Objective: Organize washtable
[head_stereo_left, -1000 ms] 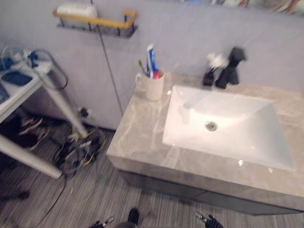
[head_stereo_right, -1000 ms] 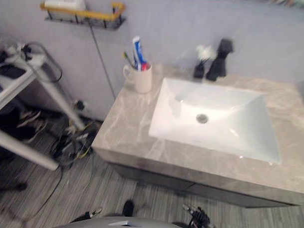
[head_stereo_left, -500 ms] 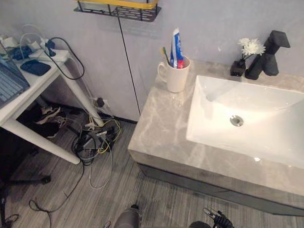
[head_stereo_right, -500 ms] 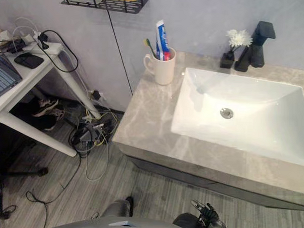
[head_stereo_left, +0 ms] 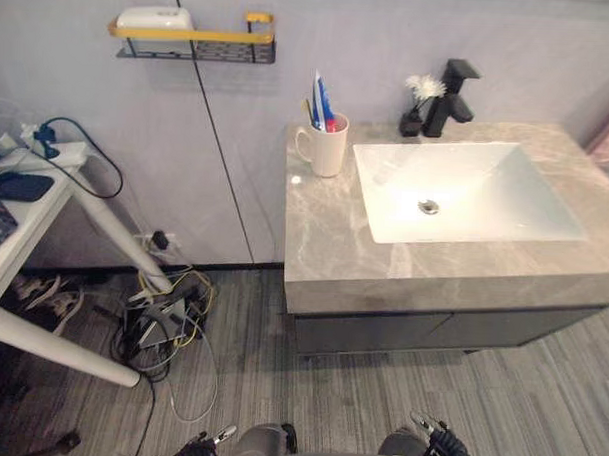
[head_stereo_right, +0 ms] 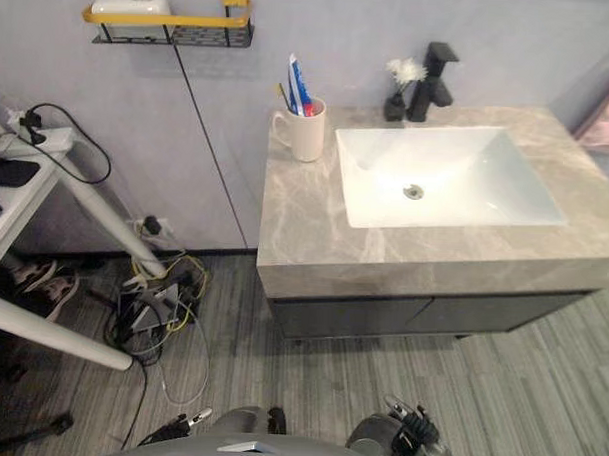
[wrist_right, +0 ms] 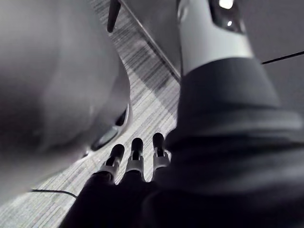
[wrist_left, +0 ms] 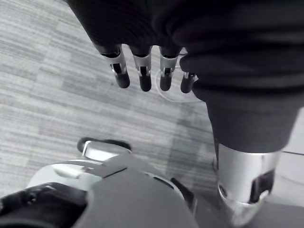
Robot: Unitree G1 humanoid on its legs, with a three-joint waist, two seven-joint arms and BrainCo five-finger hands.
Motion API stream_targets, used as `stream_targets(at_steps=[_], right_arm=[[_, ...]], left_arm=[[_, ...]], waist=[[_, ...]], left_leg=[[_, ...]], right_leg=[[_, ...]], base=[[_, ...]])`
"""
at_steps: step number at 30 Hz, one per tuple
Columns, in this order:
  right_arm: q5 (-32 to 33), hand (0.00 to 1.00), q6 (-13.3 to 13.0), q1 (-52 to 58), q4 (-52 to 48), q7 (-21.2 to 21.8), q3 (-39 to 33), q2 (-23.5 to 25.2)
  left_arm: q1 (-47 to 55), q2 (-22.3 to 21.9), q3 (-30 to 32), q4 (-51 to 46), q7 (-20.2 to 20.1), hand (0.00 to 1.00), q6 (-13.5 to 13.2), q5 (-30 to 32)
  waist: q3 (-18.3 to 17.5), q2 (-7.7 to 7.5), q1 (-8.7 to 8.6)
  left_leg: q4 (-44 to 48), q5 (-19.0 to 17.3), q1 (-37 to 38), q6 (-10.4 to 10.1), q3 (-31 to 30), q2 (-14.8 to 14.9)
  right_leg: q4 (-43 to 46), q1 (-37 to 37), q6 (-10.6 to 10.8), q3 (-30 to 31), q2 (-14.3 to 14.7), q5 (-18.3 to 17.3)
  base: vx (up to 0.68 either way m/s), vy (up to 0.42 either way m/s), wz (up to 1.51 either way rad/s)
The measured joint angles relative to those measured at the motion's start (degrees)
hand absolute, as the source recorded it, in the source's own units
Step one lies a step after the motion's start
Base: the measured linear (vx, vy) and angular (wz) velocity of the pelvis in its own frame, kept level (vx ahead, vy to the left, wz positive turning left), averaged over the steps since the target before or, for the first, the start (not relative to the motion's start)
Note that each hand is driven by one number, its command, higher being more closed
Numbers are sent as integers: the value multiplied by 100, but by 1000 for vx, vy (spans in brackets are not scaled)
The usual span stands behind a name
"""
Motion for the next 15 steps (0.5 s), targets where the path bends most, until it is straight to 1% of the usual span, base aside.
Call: stream_targets(at_steps=[1,2,3,4,5,6,7,8,10,12,15], right_arm=[[-8,0,19,27,60,17,0,49],[-40,0,44,35,180,51,-20,102],[-45,0,49,24,208,59,-30,122],[-53,0,59,63,226,92,-57,144],[-103,0,63,82,280,110,-92,155],[-170,0,67,51,328,112,-87,160],[-255,0,91,-8,342,122,-32,162],[-263,0,98,-95,338,135,47,165],[-262,0,98,-219,327,162,233,162],[-261,0,98,-306,322,179,391,182],[-217,0,52,-268,312,171,463,178]], left_arm=[[98,-16,135,3,-31,0,8,0],[182,-51,272,34,-71,0,11,0],[211,-57,376,79,-92,0,25,-1],[305,-88,581,173,-126,0,57,-2],[376,-104,739,209,-124,0,93,-9],[425,-102,792,206,-124,0,104,-11],[517,-108,817,211,-126,0,134,-13],[530,-137,821,206,-126,0,144,-41],[518,-135,808,212,-123,0,154,-31],[467,-110,777,213,-115,0,180,-12],[347,-16,386,217,-96,0,189,1]], waist=[[-26,-41,21],[-105,-114,57],[-129,-151,102],[-222,-213,172],[-379,-286,207],[-435,-342,244],[-501,-404,330],[-599,-424,397],[-596,-415,441],[-593,-418,473],[-544,-364,474]], left_leg=[[-150,73,61,-10,94,-9],[-316,110,40,-34,187,-65],[-394,136,31,-28,239,-89],[-537,230,8,6,378,-129],[-653,386,-123,21,484,-180],[-750,505,-154,9,589,-194],[-1050,730,-153,-56,747,-232],[-1481,941,-153,-158,881,-286],[-1775,1199,-152,-210,921,-311],[-1958,1387,-143,-260,933,-312],[-2093,1590,-18,-342,859,-245]], right_leg=[[317,290,17,-155,177,-261],[374,573,57,-320,296,-431],[327,718,61,-393,332,-485],[127,994,69,-657,326,-505],[-353,1244,128,-925,324,-459],[-763,1355,273,-998,352,-541],[-1549,1505,412,-1059,489,-654],[-2297,1544,410,-1019,615,-654],[-2772,1551,409,-964,748,-653],[-3139,1567,407,-835,845,-653],[-3307,1661,387,-745,956,-665]], base=[[-130,135,-66],[-110,95,-59],[-67,48,-63],[-81,27,-69],[-77,21,-74],[-135,7,-85],[-137,-33,-102],[-142,-55,-101],[-109,-62,-70],[-111,-68,-55],[-82,-72,-20]])
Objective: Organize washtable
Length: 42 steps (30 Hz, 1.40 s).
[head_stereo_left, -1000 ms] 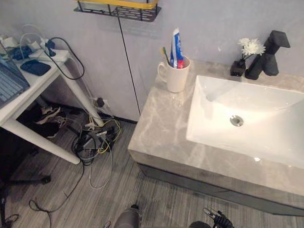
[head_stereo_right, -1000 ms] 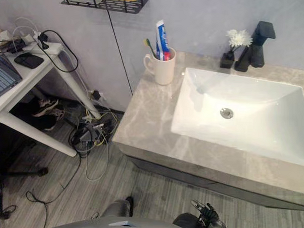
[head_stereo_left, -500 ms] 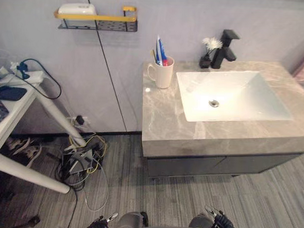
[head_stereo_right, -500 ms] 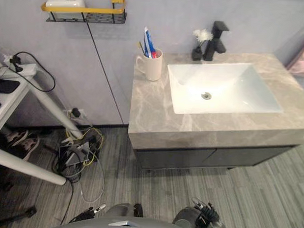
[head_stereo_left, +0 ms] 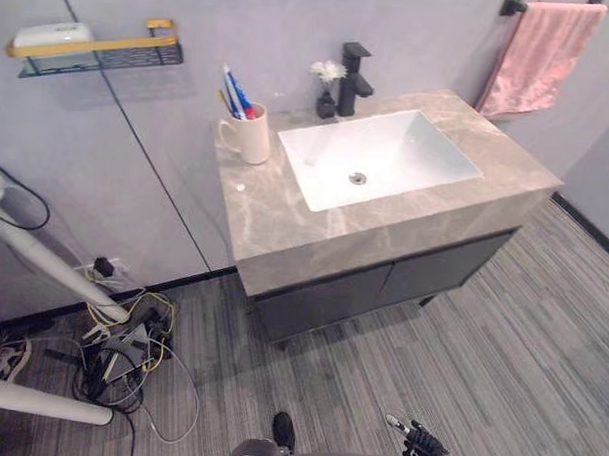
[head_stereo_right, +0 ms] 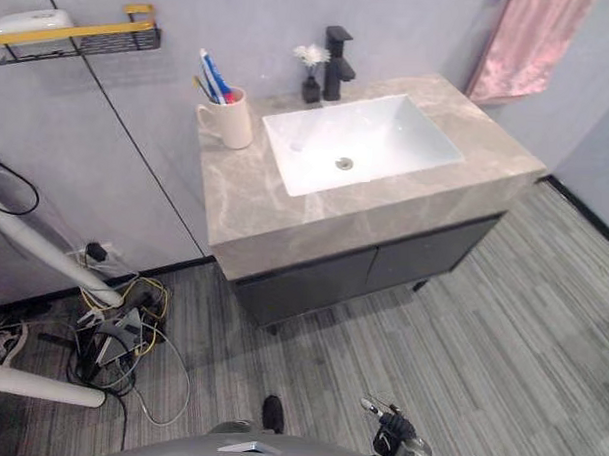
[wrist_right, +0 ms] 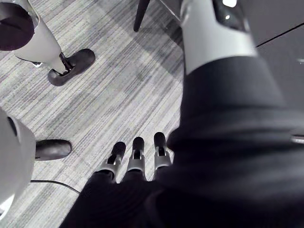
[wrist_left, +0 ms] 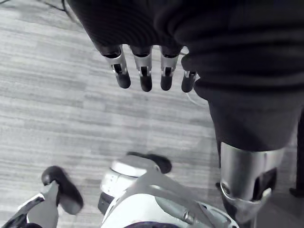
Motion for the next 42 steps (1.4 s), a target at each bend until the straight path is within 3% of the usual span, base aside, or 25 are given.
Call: stream_targets(at_steps=[2,3,6,8,10,12,14,16,17,20,22,26,27,30,31,32,33,34,35,36,37,38,39,41,42], right_arm=[[5,0,-27,104,-4,-9,5,-4],[5,0,-32,145,-20,-9,22,-2],[14,0,-87,131,-226,-7,13,-29],[9,0,-143,233,-216,-17,-110,-116],[0,0,-133,354,-158,-59,-312,-168],[1,0,-124,501,-152,-78,-701,-189],[-51,0,-53,623,-137,-106,-1216,-305],[-54,0,-17,631,-168,-117,-1514,-287],[-55,0,-11,688,-188,-122,-1604,-188],[-46,0,-16,807,-397,-56,-1594,-79],[-42,0,-23,842,-429,-39,-1621,-31],[-37,0,-23,921,-628,66,-1523,69],[-38,0,-15,922,-614,66,-1272,69],[-42,0,-15,815,-623,72,-873,32],[-40,0,-25,757,-653,80,-657,-3],[-39,0,-32,711,-671,86,-523,-8],[-41,0,-32,620,-666,93,-436,-5],[-45,0,-40,537,-664,104,-346,-19],[-52,0,-58,430,-651,82,-341,-16],[-52,0,-61,385,-619,75,-340,-19],[-58,0,-61,333,-560,59,-341,13],[-101,0,-57,312,-518,49,-351,43],[-172,0,-70,283,-459,51,-357,3],[-214,0,-52,278,-277,44,-578,-103],[-221,0,-48,246,-257,41,-695,-112]], left_arm=[[-109,52,-229,-11,57,0,-5,7],[-247,46,-284,-18,98,0,-12,5],[-487,-29,-222,-94,142,0,-75,-3],[-438,-160,-27,-228,163,0,-111,-4],[-315,-199,63,-251,156,0,-138,-8],[-231,-251,259,-237,131,0,-127,-8],[-140,-449,598,-237,90,0,-120,-7],[-46,-593,813,-236,69,0,-106,-6],[40,-671,1100,-214,57,0,-68,-6],[78,-739,1336,-251,-13,0,-97,-3],[194,-797,1476,-298,-24,0,-135,-5],[103,-718,1402,-483,4,0,-116,-14],[75,-608,1121,-730,72,0,-135,-28],[-139,-501,872,-887,127,0,-150,-120],[-227,-442,691,-923,140,0,-179,-136],[-273,-429,622,-926,148,0,-186,-166],[-360,-441,584,-934,148,0,-191,-244],[-465,-458,570,-909,141,0,-190,-287],[-491,-460,551,-909,100,0,-203,-286],[-489,-455,549,-898,89,0,-211,-286],[-481,-388,554,-854,68,0,-205,-294],[-489,-278,609,-720,67,0,-200,-288],[-483,-291,608,-601,75,0,-201,-283],[-495,-341,563,-352,92,0,-178,-252],[-525,-341,547,-310,89,0,-179,-244]], waist=[[100,50,-19],[192,62,-47],[564,331,-38],[684,472,27],[679,489,45],[662,500,30],[690,597,38],[746,718,49],[751,694,145],[707,569,184],[627,436,200],[485,291,178],[412,164,143],[467,72,132],[523,89,131],[536,98,130],[537,101,131],[543,110,126],[543,92,103],[550,75,91],[545,-26,91],[548,-139,152],[550,-56,158],[601,138,-53],[628,228,-91]], left_leg=[[198,10,7,-22,-50,115],[709,-174,-196,-46,-100,271],[2537,-683,-749,-229,-156,998],[3577,-554,-1073,-410,-876,1313],[3948,-357,-1144,-613,-1366,1361],[4133,-558,-1230,-688,-1807,1217],[3271,-1204,-1089,-752,-2665,342],[2040,-1137,-886,-784,-3314,-130],[1897,-871,-639,-589,-3251,-219],[2004,-1155,-591,-482,-2829,-224],[2340,-1561,-511,-292,-2392,-235],[2074,-1630,-287,-208,-2033,-281],[1893,-1624,-223,-163,-1973,-301],[1752,-1598,120,-115,-1789,-200],[1641,-1620,453,-74,-1637,-52],[1549,-1622,700,-72,-1499,48],[1437,-1622,947,-73,-1365,141],[1308,-1614,1258,-90,-1141,244],[1300,-1617,1425,-96,-914,319],[1310,-1617,1494,-96,-824,330],[1345,-1626,1605,-112,-750,241],[1350,-1650,1704,-157,-792,171],[1363,-1650,1716,-159,-854,250],[1337,-1688,1703,-223,-1017,425],[1349,-1694,1704,-241,-1062,495]], right_leg=[[6,110,-29,6,95,-17],[7,142,-66,28,179,-39],[20,202,-217,539,518,-202],[249,57,-364,1283,684,-276],[370,-123,-394,1878,749,-282],[441,-256,-488,2423,763,-231],[538,-476,-502,3028,718,-234],[623,-576,-445,3454,725,-270],[699,-649,-364,3834,667,-354],[1410,-913,-371,3982,776,-471],[1403,-877,-354,4303,695,-595],[1608,-1031,-288,4405,552,-627],[2326,-1444,332,4221,564,-670],[3612,-2021,1175,3832,589,-351],[4234,-2207,1158,3453,534,18],[4570,-2323,1075,3076,420,41],[4788,-2473,862,2604,223,-76],[4747,-2630,488,1918,-145,-280],[4218,-2737,213,1170,-536,-220],[3776,-2755,-8,817,-663,-46],[2611,-2769,-461,299,-745,873],[2035,-2707,-796,57,-654,1279],[1854,-2677,-800,93,-511,1267],[1107,-2541,-685,322,14,1124],[1036,-2531,-677,324,109,1068]], base=[[-80,-71,5],[-108,-64,-1],[-166,-80,-80],[-194,-167,-154],[-60,-60,-175],[25,19,-149],[27,236,-120],[76,354,-138],[202,253,-133],[296,21,-86],[265,18,-94],[266,-10,-52],[196,-45,-17],[149,-74,-31],[169,-110,-71],[179,-103,-86],[195,-58,-93],[183,-75,-112],[143,-81,-105],[129,-142,-112],[108,-302,-137],[109,-369,-150],[84,-440,-150],[80,-352,-97],[51,-312,-47]])
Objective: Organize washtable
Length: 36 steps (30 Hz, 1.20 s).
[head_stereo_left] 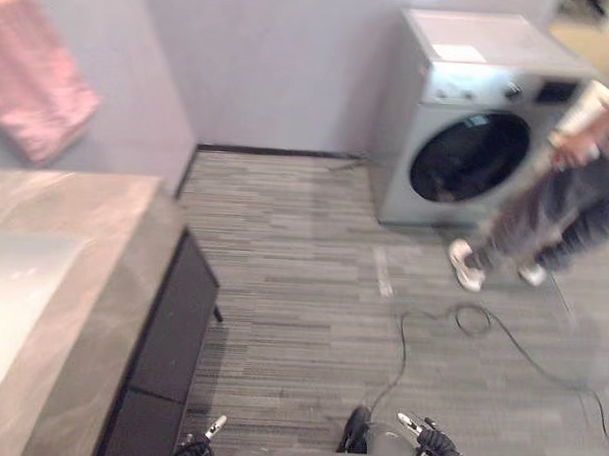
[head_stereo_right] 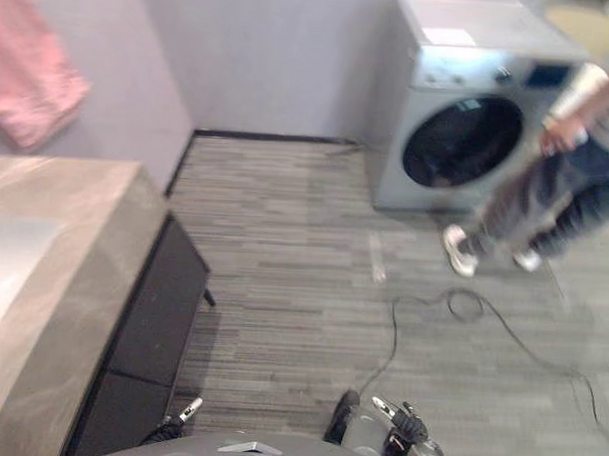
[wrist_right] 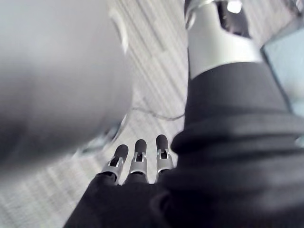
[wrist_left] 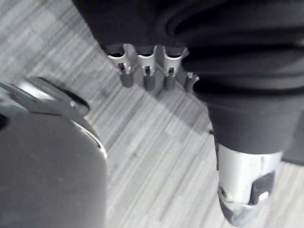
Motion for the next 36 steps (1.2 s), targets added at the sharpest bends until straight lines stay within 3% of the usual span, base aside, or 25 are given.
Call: stream_targets(at_steps=[2,6,7,9,11,12,13,15,17,20,22,23,25,27,29,30,31,32,33,34,36], right_arm=[[-5,0,28,86,98,0,-282,-2],[-9,0,35,331,153,-5,-447,50],[9,0,20,313,134,-3,-435,45],[10,0,-26,212,75,2,-423,72],[9,0,-37,142,53,3,-413,112],[8,0,-13,104,31,-1,-378,122],[7,0,-14,78,34,1,-266,110],[2,0,-15,40,25,1,-147,119],[2,0,-15,39,29,1,-38,115],[-2,0,-24,69,24,5,16,102],[-4,0,-27,205,27,7,-67,111],[-11,0,-21,265,27,15,-120,135],[-78,0,-16,349,29,34,-297,229],[-205,0,-4,391,-45,34,-516,296],[-228,0,0,443,-217,34,-533,330],[-223,0,-1,451,-380,43,-529,355],[-221,0,-18,491,-504,46,-533,355],[-220,0,-16,527,-581,46,-533,348],[-219,0,-25,568,-644,48,-529,355],[-217,0,-33,563,-673,46,-530,357],[-220,0,-43,584,-754,29,-539,357]], left_arm=[[-26,31,-2,65,8,0,-15,19],[-115,114,83,135,3,0,12,177],[-42,104,175,139,-12,0,28,252],[115,65,366,146,-58,0,78,375],[264,-27,475,97,-108,0,110,393],[298,-88,591,62,-116,0,113,414],[334,-127,650,36,-117,0,96,406],[409,-163,664,2,-112,0,89,381],[497,-234,674,-51,-106,0,42,344],[592,-367,779,-163,-105,0,36,209],[728,-395,793,-157,-112,0,-5,175],[752,-342,813,-154,-116,0,4,180],[758,-278,813,-155,-132,0,-9,180],[685,-251,808,-157,-144,0,4,182],[620,-247,807,-176,-142,0,6,180],[476,-215,762,-214,-136,0,9,178],[362,-200,750,-230,-129,0,8,177],[253,-204,743,-238,-122,0,5,176],[77,-236,725,-277,-111,0,1,170],[-52,-262,722,-296,-101,0,-2,122],[-182,-307,720,-336,-75,0,-7,81]], waist=[[22,-32,-143],[15,-92,-202],[8,-87,-176],[-32,-105,-143],[-104,-52,-48],[-94,-98,-44],[-112,-65,-24],[-102,-57,-28],[-117,3,-17],[-121,90,66],[-218,129,130],[-247,124,117],[-327,-25,153],[-339,-53,146],[-310,-65,140],[-226,-88,104],[-170,-57,44],[-164,-55,34],[-163,-48,20],[-164,-36,19],[-158,-22,2]], left_leg=[[147,44,-59,-90,-149,234],[1161,177,-397,-299,-296,548],[2127,477,-600,-383,-294,709],[3138,762,-932,-268,-312,794],[3622,596,-1137,-225,-353,728],[3742,350,-1316,-234,-550,521],[3700,16,-1510,-263,-812,233],[3295,-360,-1788,-224,-968,-35],[2420,-471,-2107,-241,-1286,-329],[939,-91,-2350,-407,-1740,-525],[612,654,-2275,-316,-1765,-521],[666,665,-2189,-236,-1521,-521],[803,401,-2130,-98,-1110,-541],[974,66,-1998,7,-795,-525],[959,-164,-1741,56,-442,-444],[975,-309,-1525,94,-285,-405],[1022,-446,-1335,103,-197,-355],[1021,-508,-1216,94,-166,-319],[952,-602,-990,51,-112,-204],[787,-683,-737,7,-1,-61],[548,-806,-433,-130,170,153]], right_leg=[[-190,75,-109,-235,213,-141],[-474,444,-226,-371,537,-219],[-672,737,-256,-64,843,-236],[-815,912,-268,503,1152,-242],[-896,1058,-287,1105,1424,-253],[-928,1176,-299,1502,1573,-259],[-940,1293,-356,1919,1672,-261],[-943,1492,-406,2429,1771,-295],[-937,1734,-453,2967,1816,-352],[-913,2005,-533,3597,1840,-522],[-667,2105,-469,4032,1877,-838],[-371,2090,-414,4169,1816,-1138],[-61,2015,-302,4169,1644,-1379],[241,1988,-175,4130,1592,-1487],[1617,1469,535,3845,1666,-1717],[2878,897,1388,3394,1631,-1595],[3828,472,1573,2920,1460,-1458],[4171,282,1508,2666,1318,-1465],[4510,-19,1378,2192,941,-1532],[4401,-273,1128,1729,541,-1644],[3745,-505,825,1132,130,-1684]], base=[[57,-340,-13],[70,-311,0],[22,-274,-85],[-21,-235,-168],[40,-167,-185],[-54,-87,-169],[-132,-64,-163],[-213,34,-154],[-290,126,-148],[-227,195,-125],[180,199,-110],[379,139,-92],[380,92,-93],[335,25,-101],[213,-53,-96],[197,-48,-71],[226,-39,-55],[240,-42,-32],[248,-66,-41],[209,-79,-50],[217,-136,-64]])
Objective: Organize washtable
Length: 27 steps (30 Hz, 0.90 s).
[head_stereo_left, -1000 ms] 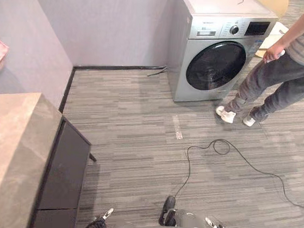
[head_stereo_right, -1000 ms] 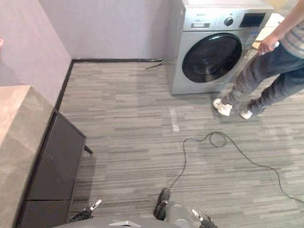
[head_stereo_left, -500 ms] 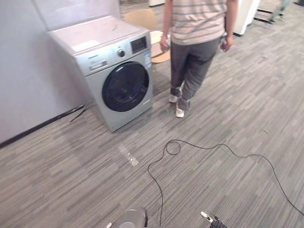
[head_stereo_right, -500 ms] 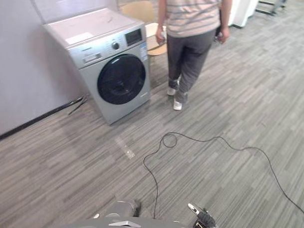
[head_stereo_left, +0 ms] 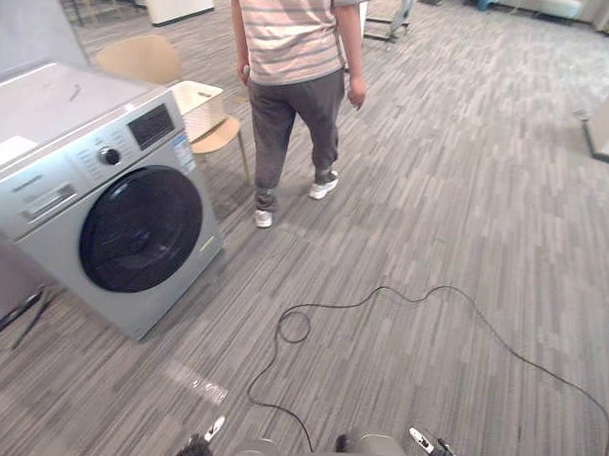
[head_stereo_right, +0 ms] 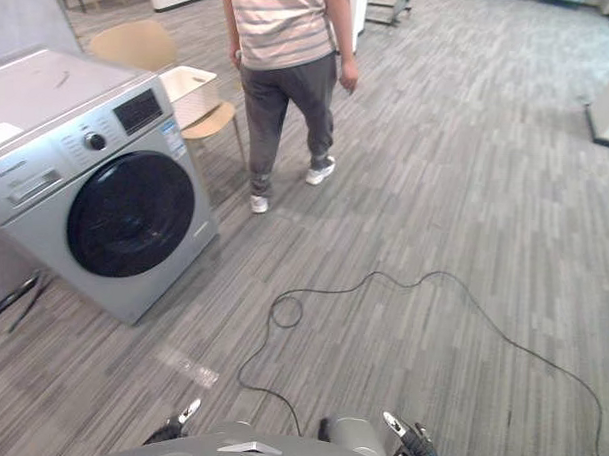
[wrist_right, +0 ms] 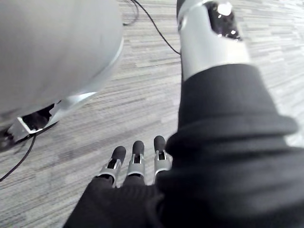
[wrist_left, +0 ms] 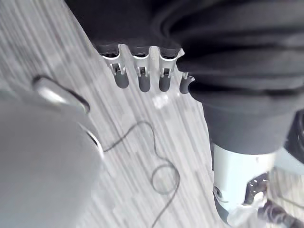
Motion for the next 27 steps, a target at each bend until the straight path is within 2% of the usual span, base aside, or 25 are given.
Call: stream_targets(at_steps=[2,3,4,5,6,7,8,9,10,11,12,14,15,16,17,18,19,20,21,22,23,24,25,26,27], right_arm=[[-10,0,1,64,12,-24,-167,-14],[-12,0,15,126,31,-31,-224,1],[-2,0,36,256,186,-46,-279,-20],[-3,0,94,363,231,-104,-294,26],[1,0,104,368,231,-110,-332,11],[-9,0,89,417,206,-113,-316,-86],[-9,0,83,370,113,-122,-237,-162],[-8,0,74,352,49,-125,-204,-186],[-48,0,68,304,17,-125,-93,-276],[-47,0,80,230,20,-138,109,-303],[-46,0,80,159,24,-134,190,-285],[-43,0,71,-360,328,-117,584,-255],[-41,0,58,-480,384,-115,650,-246],[-38,0,53,-630,411,-114,710,-227],[-35,0,28,-668,412,-109,731,-249],[-17,0,-54,-693,410,-69,788,-268],[-12,0,-54,-667,422,-55,822,-106],[-12,0,-57,-635,436,-25,812,-69],[-30,0,-48,-635,535,-14,688,-81],[-50,0,-44,-645,636,-18,504,-75],[-49,0,-47,-597,623,-15,447,-66],[-42,0,-55,-535,630,-1,342,-82],[-39,0,-67,-410,606,13,299,-117],[41,0,-64,-329,525,45,189,-107],[5,0,-110,-227,243,70,96,-114]], left_arm=[[-41,-81,-24,32,52,0,-1,-92],[-41,-90,-40,6,51,0,-8,-82],[-11,-151,-10,-35,52,0,-11,-83],[115,-184,141,-41,49,0,-17,-85],[79,-212,249,-26,52,0,-5,-73],[102,-289,413,-27,58,0,11,-65],[189,-394,486,-34,62,0,10,-72],[237,-440,515,-67,62,0,2,-125],[256,-449,437,-92,52,0,-15,-128],[257,-353,285,-108,16,0,-28,-136],[260,-272,236,-118,6,0,-41,-148],[376,28,-32,-108,-19,0,-53,-160],[425,57,-69,-88,-21,0,-51,-171],[473,54,-67,-40,-5,0,-54,-186],[484,59,-107,-19,12,0,-41,-182],[623,27,-247,14,43,0,-32,-180],[701,118,-217,95,62,0,-45,-209],[686,213,-226,182,80,0,-53,-179],[642,271,-225,247,89,0,-44,-156],[622,327,-223,256,90,0,-43,-151],[599,351,-230,257,91,0,-36,-151],[561,403,-400,256,101,0,-21,-147],[510,381,-589,256,91,0,-4,-110],[477,326,-626,234,87,0,0,-102],[376,216,-630,193,85,0,-3,-80]], waist=[[-2,-19,-105],[-3,-15,-155],[-51,72,-292],[-111,-5,-407],[-81,87,-414],[-84,284,-366],[-60,405,-307],[-61,424,-267],[-50,497,-158],[-29,453,-98],[-21,372,-75],[46,37,13],[50,-6,38],[73,-24,138],[43,13,191],[8,126,327],[-77,-107,397],[-137,-228,388],[-110,-304,253],[64,-370,219],[150,-403,168],[267,-353,55],[287,-200,-42],[255,-114,-70],[185,96,-102]], left_leg=[[-405,-38,476,-293,238,203],[-488,-90,583,-328,295,246],[-712,-163,850,-354,307,358],[-254,-141,867,-416,237,396],[344,-181,710,-343,136,539],[1649,111,243,-49,-16,822],[2937,1072,-309,218,-333,957],[3476,1627,-576,232,-556,967],[4445,1495,-1038,6,-854,883],[5042,1253,-1542,-135,-915,687],[5118,1120,-1772,-171,-885,526],[4189,701,-2610,-51,-404,74],[3729,681,-2796,-32,-288,9],[2390,787,-2995,-68,-164,-145],[1547,979,-2992,-95,-184,-207],[520,1832,-3036,-24,-423,-314],[741,2198,-2993,278,-523,-568],[853,2049,-2978,419,-499,-640],[1096,1663,-2868,532,-469,-704],[1157,1342,-2416,552,-446,-801],[1112,1194,-2118,587,-455,-854],[928,960,-1486,703,-520,-924],[681,788,-864,726,-619,-869],[457,677,-567,727,-647,-778],[4,504,-71,700,-656,-594]], right_leg=[[-1607,-82,-163,-674,-347,236],[-1791,-115,-247,-721,-404,337],[-1688,-147,-367,-816,-460,368],[-1788,-5,-505,-880,-441,501],[-1632,40,-663,-887,-344,449],[-1674,258,-790,-900,-100,210],[-1786,512,-905,-749,165,-5],[-1896,666,-970,-657,306,-85],[-2196,1060,-1065,-474,566,-171],[-2640,1557,-1107,-295,741,-200],[-2878,1807,-1109,-204,769,-200],[-3711,2732,-1041,215,773,-157],[-3924,2943,-1007,318,766,-141],[-4222,3273,-960,472,759,-129],[-4338,3413,-954,537,800,-129],[-4424,3691,-903,734,889,-153],[-4139,3700,-801,876,645,-209],[-3770,3548,-778,908,544,-199],[-2681,3206,-454,939,464,14],[-1290,2875,-225,985,416,712],[-608,2658,-100,970,365,1395],[569,2250,-64,764,146,1798],[1224,1840,-516,485,28,1353],[1342,1537,-647,385,45,1121],[1157,878,-728,222,112,723]], base=[[359,-266,-47],[467,-382,3],[560,-434,24],[550,-504,18],[479,-491,-25],[357,-510,-73],[378,-450,-87],[479,-440,-98],[628,-421,-92],[636,-402,-89],[429,-285,-81],[53,-86,-89],[-184,41,-99],[-168,49,-81],[-117,100,-103],[296,63,-91],[479,26,-71],[733,-17,-14],[673,-12,23],[590,26,26],[431,15,20],[251,20,15],[175,22,9],[18,44,-20],[-121,54,-18]])
